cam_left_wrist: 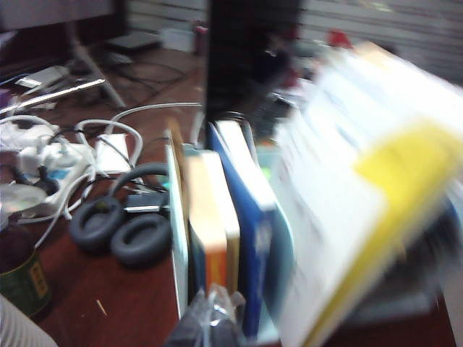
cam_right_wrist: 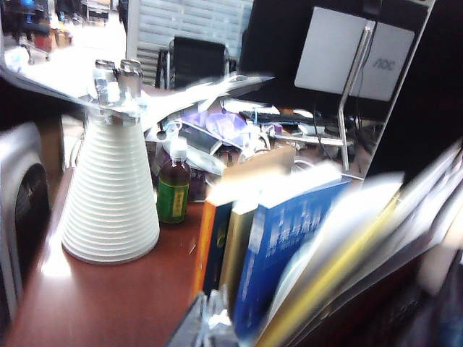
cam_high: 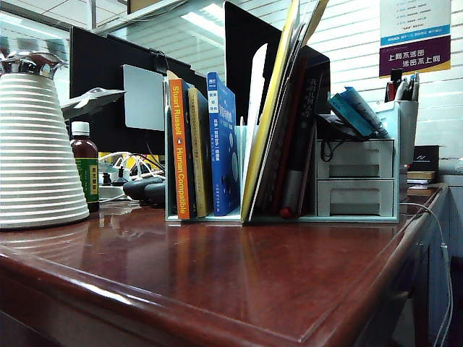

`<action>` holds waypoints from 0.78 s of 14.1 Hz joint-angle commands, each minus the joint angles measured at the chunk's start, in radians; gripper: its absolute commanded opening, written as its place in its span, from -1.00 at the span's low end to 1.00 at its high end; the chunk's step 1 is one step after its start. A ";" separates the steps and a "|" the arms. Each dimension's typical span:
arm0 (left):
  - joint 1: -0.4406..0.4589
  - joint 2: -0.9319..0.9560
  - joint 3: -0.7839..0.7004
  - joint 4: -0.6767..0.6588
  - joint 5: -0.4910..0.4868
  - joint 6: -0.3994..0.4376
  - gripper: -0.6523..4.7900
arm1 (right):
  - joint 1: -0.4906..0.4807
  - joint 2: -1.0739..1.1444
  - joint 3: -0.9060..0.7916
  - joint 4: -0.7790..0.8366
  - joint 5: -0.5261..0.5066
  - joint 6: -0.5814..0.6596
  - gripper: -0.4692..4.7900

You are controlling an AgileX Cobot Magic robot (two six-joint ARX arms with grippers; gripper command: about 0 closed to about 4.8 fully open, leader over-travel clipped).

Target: Pick up the blue book and put it on the bookshelf.

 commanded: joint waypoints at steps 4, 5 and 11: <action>-0.003 -0.380 -0.479 0.113 0.167 0.037 -0.78 | -0.031 -0.129 -0.409 0.263 0.218 0.048 -0.82; -0.003 -0.414 -0.539 0.111 0.201 0.035 -0.78 | -0.030 -0.129 -0.443 0.262 0.243 0.049 -0.74; -0.003 -0.426 -0.747 0.361 0.357 -0.058 -0.78 | -0.023 -0.129 -0.452 0.192 0.191 0.077 -0.74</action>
